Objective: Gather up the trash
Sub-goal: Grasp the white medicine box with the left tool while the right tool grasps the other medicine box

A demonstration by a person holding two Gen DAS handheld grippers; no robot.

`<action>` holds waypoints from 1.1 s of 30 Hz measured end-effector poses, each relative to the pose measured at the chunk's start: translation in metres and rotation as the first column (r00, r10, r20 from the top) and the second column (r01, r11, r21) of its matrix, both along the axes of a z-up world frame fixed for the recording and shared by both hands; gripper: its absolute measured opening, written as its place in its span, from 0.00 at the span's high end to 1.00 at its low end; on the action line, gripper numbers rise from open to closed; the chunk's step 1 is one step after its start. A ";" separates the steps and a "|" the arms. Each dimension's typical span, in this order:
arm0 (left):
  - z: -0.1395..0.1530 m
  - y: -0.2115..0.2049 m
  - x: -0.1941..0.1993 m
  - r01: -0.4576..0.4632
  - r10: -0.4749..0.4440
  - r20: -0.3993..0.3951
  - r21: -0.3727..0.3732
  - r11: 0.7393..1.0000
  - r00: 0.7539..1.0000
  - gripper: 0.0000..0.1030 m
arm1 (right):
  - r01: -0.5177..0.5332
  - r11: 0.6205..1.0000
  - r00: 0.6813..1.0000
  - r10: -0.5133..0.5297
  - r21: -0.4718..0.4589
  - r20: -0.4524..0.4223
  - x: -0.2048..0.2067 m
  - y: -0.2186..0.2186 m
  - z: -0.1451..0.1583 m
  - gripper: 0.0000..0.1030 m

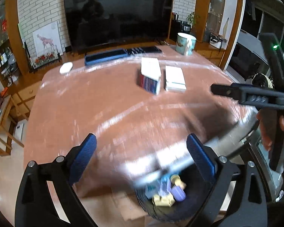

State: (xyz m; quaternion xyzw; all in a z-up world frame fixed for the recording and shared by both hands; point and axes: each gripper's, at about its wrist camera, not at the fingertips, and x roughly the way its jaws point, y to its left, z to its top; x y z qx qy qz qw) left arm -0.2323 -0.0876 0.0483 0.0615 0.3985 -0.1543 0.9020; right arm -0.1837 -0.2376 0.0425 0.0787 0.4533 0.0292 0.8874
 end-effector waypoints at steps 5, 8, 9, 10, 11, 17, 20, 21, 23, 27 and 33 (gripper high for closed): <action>0.002 -0.011 0.046 0.043 -0.044 0.022 0.042 0.998 0.999 0.06 | 0.044 0.999 0.997 -0.045 -0.019 -0.057 0.045 0.010 -0.020 0.04; 0.000 -0.019 0.070 0.062 -0.064 0.023 0.065 0.996 0.998 0.06 | 0.076 0.997 0.992 -0.078 -0.023 -0.102 0.069 0.009 -0.033 0.04; 0.001 -0.021 0.078 0.064 -0.066 0.027 0.067 0.996 0.997 0.06 | 0.082 0.996 0.990 -0.083 -0.018 -0.115 0.078 0.008 -0.037 0.04; 0.002 -0.022 0.087 0.064 -0.066 0.029 0.060 0.996 0.997 0.06 | 0.086 0.996 0.988 -0.088 -0.021 -0.124 0.085 0.008 -0.040 0.05; 0.004 -0.022 0.096 0.064 -0.065 0.024 0.045 0.997 0.998 0.06 | 0.084 0.996 0.987 -0.086 -0.025 -0.134 0.090 0.009 -0.044 0.06; 0.012 -0.030 0.144 0.065 -0.065 -0.009 -0.034 0.997 0.998 0.06 | 0.016 0.998 0.987 -0.026 -0.064 -0.158 0.104 0.023 -0.057 0.16; 0.012 -0.042 0.165 0.074 -0.076 -0.039 -0.040 0.996 0.996 0.07 | 0.000 0.997 0.988 -0.012 -0.079 -0.154 0.109 0.025 -0.057 0.16; 0.011 -0.048 0.170 0.083 -0.085 -0.051 -0.039 0.996 0.995 0.08 | -0.009 0.996 0.988 -0.005 -0.088 -0.154 0.110 0.027 -0.057 0.18; 0.008 -0.058 0.180 0.101 -0.102 -0.069 -0.018 0.995 0.992 0.10 | -0.025 0.997 0.988 0.013 -0.076 -0.156 0.110 0.028 -0.058 0.18; -0.003 -0.080 0.202 0.133 -0.126 -0.123 0.049 0.990 0.984 0.17 | -0.001 1.000 0.985 -0.002 -0.017 -0.175 0.112 0.022 -0.062 0.20; -0.025 -0.092 0.222 0.155 -0.132 -0.205 0.099 0.983 0.970 0.38 | -0.012 0.998 0.988 0.003 -0.056 -0.154 0.118 0.027 -0.061 0.35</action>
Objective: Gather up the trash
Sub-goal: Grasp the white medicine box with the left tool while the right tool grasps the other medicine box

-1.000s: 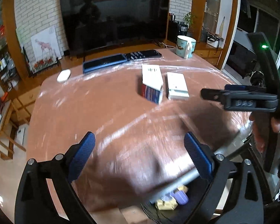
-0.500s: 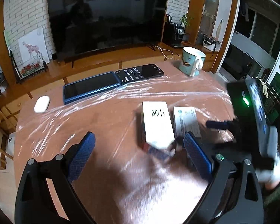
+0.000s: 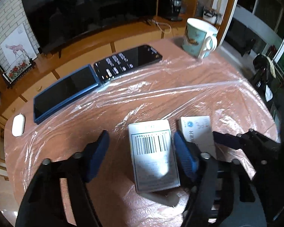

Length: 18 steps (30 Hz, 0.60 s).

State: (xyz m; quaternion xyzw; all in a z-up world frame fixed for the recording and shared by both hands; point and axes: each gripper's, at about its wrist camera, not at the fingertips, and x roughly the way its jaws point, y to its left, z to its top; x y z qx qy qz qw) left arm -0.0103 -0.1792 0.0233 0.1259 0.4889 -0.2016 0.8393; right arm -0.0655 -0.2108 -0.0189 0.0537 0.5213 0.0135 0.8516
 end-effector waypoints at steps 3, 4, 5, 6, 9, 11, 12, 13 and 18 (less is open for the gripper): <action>-0.011 -0.002 0.004 -0.004 0.005 -0.019 0.029 1.000 1.000 0.49 | -0.025 0.999 0.999 0.026 -0.026 0.020 0.001 -0.002 0.000 0.46; -0.015 -0.003 0.004 -0.005 0.006 -0.022 0.038 0.999 1.000 0.51 | -0.035 0.999 0.999 0.036 -0.037 0.025 0.000 -0.002 0.000 0.48; -0.017 -0.002 0.004 -0.006 0.007 -0.025 0.043 0.999 1.000 0.53 | -0.049 0.998 0.998 0.050 -0.046 0.030 -0.001 -0.003 0.000 0.49; -0.018 -0.001 0.004 -0.006 0.007 -0.027 0.042 0.999 1.000 0.53 | -0.061 0.996 0.997 0.063 -0.060 0.034 -0.003 -0.003 0.000 0.50; -0.025 0.003 0.004 -0.008 0.010 -0.050 0.041 0.999 0.999 0.54 | -0.081 0.993 0.996 0.085 -0.087 0.042 -0.005 -0.005 -0.001 0.51; -0.030 0.008 0.004 -0.024 0.026 -0.051 0.038 0.999 0.998 0.52 | -0.076 0.994 0.996 0.079 -0.074 0.043 -0.006 -0.008 0.000 0.49; -0.030 0.010 0.004 -0.032 0.033 -0.058 0.021 0.999 0.998 0.52 | -0.073 0.995 0.996 0.076 -0.063 0.042 -0.005 -0.009 0.000 0.38; -0.030 0.011 0.003 -0.033 0.033 -0.055 0.017 0.999 0.998 0.52 | -0.071 0.996 0.997 0.073 -0.053 0.037 -0.005 -0.010 -0.001 0.32; -0.030 0.012 -0.003 -0.035 0.036 -0.031 0.015 0.999 0.999 0.54 | -0.083 0.996 0.996 0.084 -0.025 0.040 -0.004 -0.013 -0.002 0.32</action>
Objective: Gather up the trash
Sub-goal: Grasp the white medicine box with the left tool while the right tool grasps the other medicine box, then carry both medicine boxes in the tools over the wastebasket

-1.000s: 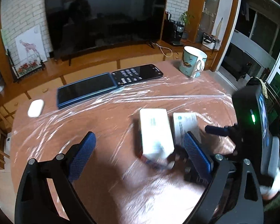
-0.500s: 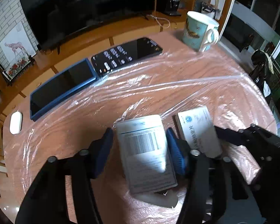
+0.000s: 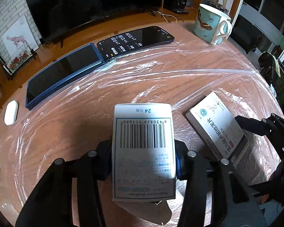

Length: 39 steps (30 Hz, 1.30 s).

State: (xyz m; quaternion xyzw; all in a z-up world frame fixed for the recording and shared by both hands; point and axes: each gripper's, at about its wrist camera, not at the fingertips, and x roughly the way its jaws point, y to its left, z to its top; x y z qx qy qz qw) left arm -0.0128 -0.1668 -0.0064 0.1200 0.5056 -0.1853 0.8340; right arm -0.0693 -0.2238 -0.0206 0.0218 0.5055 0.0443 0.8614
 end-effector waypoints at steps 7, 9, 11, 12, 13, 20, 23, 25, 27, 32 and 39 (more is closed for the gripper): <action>0.000 0.006 -0.003 -0.008 0.008 0.009 0.002 1.000 1.000 0.54 | 0.002 0.996 1.000 -0.003 0.090 0.003 0.000 -0.008 0.003 0.51; 0.000 0.012 -0.004 -0.018 0.018 0.005 -0.011 1.000 1.000 0.54 | 0.004 0.995 1.000 -0.004 0.103 0.005 -0.003 -0.010 0.005 0.51; 0.002 0.015 -0.008 -0.029 0.029 0.009 -0.016 0.999 1.000 0.54 | 0.000 0.993 1.000 -0.002 0.120 0.010 -0.006 -0.011 0.007 0.51; 0.003 0.018 -0.011 -0.034 0.035 0.014 -0.024 0.999 0.999 0.54 | -0.002 0.992 1.000 0.001 0.128 0.013 -0.008 -0.011 0.009 0.51; 0.005 0.020 -0.012 -0.037 0.037 0.014 -0.032 0.999 0.999 0.54 | -0.008 0.990 1.000 0.006 0.139 0.016 -0.011 -0.012 0.011 0.51; 0.013 0.037 -0.035 -0.060 0.062 0.029 -0.062 0.996 0.998 0.54 | -0.035 0.977 0.999 0.029 0.209 0.031 -0.027 -0.016 0.024 0.51; 0.017 0.046 -0.045 -0.075 0.078 0.034 -0.084 0.994 0.996 0.54 | -0.039 0.971 0.999 0.033 0.235 0.032 -0.033 -0.017 0.027 0.51; 0.019 0.052 -0.051 -0.086 0.091 0.039 -0.096 0.992 0.995 0.54 | -0.036 0.969 0.999 0.029 0.246 0.033 -0.035 -0.016 0.029 0.51; 0.022 0.058 -0.059 -0.095 0.100 0.043 -0.111 0.989 0.994 0.54 | -0.035 0.967 0.999 0.026 0.252 0.037 -0.041 -0.016 0.033 0.51; 0.029 0.073 -0.080 -0.110 0.119 0.057 -0.139 0.984 0.991 0.54 | -0.042 0.965 0.998 0.030 0.260 0.052 -0.055 -0.010 0.041 0.51; 0.034 0.087 -0.107 -0.106 0.119 0.068 -0.173 0.979 0.991 0.54 | -0.046 0.964 0.998 0.032 0.262 0.060 -0.074 0.003 0.045 0.51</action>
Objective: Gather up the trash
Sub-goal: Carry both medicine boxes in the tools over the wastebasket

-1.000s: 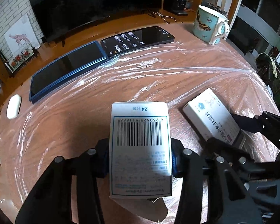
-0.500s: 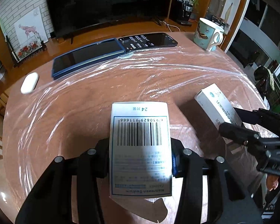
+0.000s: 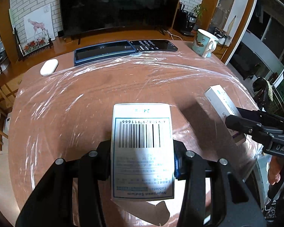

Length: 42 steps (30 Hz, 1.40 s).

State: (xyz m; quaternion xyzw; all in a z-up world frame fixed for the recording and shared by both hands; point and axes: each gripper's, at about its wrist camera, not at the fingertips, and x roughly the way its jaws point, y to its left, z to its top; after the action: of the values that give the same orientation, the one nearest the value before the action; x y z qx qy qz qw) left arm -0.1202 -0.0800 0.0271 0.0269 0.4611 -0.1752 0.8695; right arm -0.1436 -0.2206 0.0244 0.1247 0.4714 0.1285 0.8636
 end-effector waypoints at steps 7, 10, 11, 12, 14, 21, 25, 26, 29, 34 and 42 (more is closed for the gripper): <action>0.001 0.003 -0.026 -0.006 0.006 0.009 -0.005 1.000 1.000 0.54 | -0.024 1.000 1.000 0.024 0.003 0.007 -0.022 0.006 0.002 0.51; 0.003 0.003 -0.037 -0.027 0.027 0.015 -0.016 1.000 1.000 0.54 | -0.049 0.999 0.999 0.049 0.006 0.015 -0.033 0.007 0.005 0.51; 0.004 0.003 -0.042 -0.037 0.037 0.022 -0.015 0.999 0.999 0.54 | -0.061 0.998 0.998 0.061 0.005 0.020 -0.037 0.008 0.006 0.51; 0.005 0.002 -0.047 -0.046 0.046 0.029 -0.011 0.999 0.998 0.54 | -0.071 0.997 0.997 0.071 0.004 0.023 -0.039 0.007 0.007 0.51; 0.006 -0.001 -0.055 -0.062 0.063 0.034 -0.004 0.998 0.997 0.54 | -0.095 0.995 0.995 0.095 0.004 0.027 -0.048 0.007 0.009 0.51; 0.005 -0.014 -0.085 -0.104 0.103 0.025 0.003 0.995 0.994 0.54 | -0.154 0.988 0.988 0.154 0.020 0.024 -0.081 -0.002 0.012 0.51; 0.005 -0.022 -0.104 -0.111 0.111 0.020 0.008 0.994 0.994 0.54 | -0.180 0.983 0.984 0.179 0.023 0.020 -0.101 -0.008 0.014 0.51; 0.005 -0.024 -0.108 -0.112 0.111 0.019 0.009 0.994 0.994 0.54 | -0.184 0.983 0.983 0.183 0.024 0.017 -0.106 -0.010 0.015 0.51; 0.006 -0.028 -0.121 -0.114 0.114 0.016 0.009 0.993 0.993 0.54 | -0.194 0.981 0.981 0.193 0.026 0.012 -0.120 -0.013 0.014 0.51; 0.005 -0.033 -0.143 -0.116 0.116 0.011 0.011 0.993 0.993 0.54 | -0.212 0.977 0.977 0.212 0.022 0.009 -0.138 -0.017 0.014 0.51; -0.002 -0.040 -0.176 -0.103 0.103 -0.011 0.017 0.995 0.995 0.54 | -0.246 0.969 0.969 0.247 0.014 -0.014 -0.162 -0.018 0.007 0.51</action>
State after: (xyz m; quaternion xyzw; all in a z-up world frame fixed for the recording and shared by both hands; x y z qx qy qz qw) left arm -0.2958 -0.1201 0.0253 0.0095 0.4683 -0.1266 0.8744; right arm -0.3055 -0.2385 0.0311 0.0715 0.4890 0.2367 0.8365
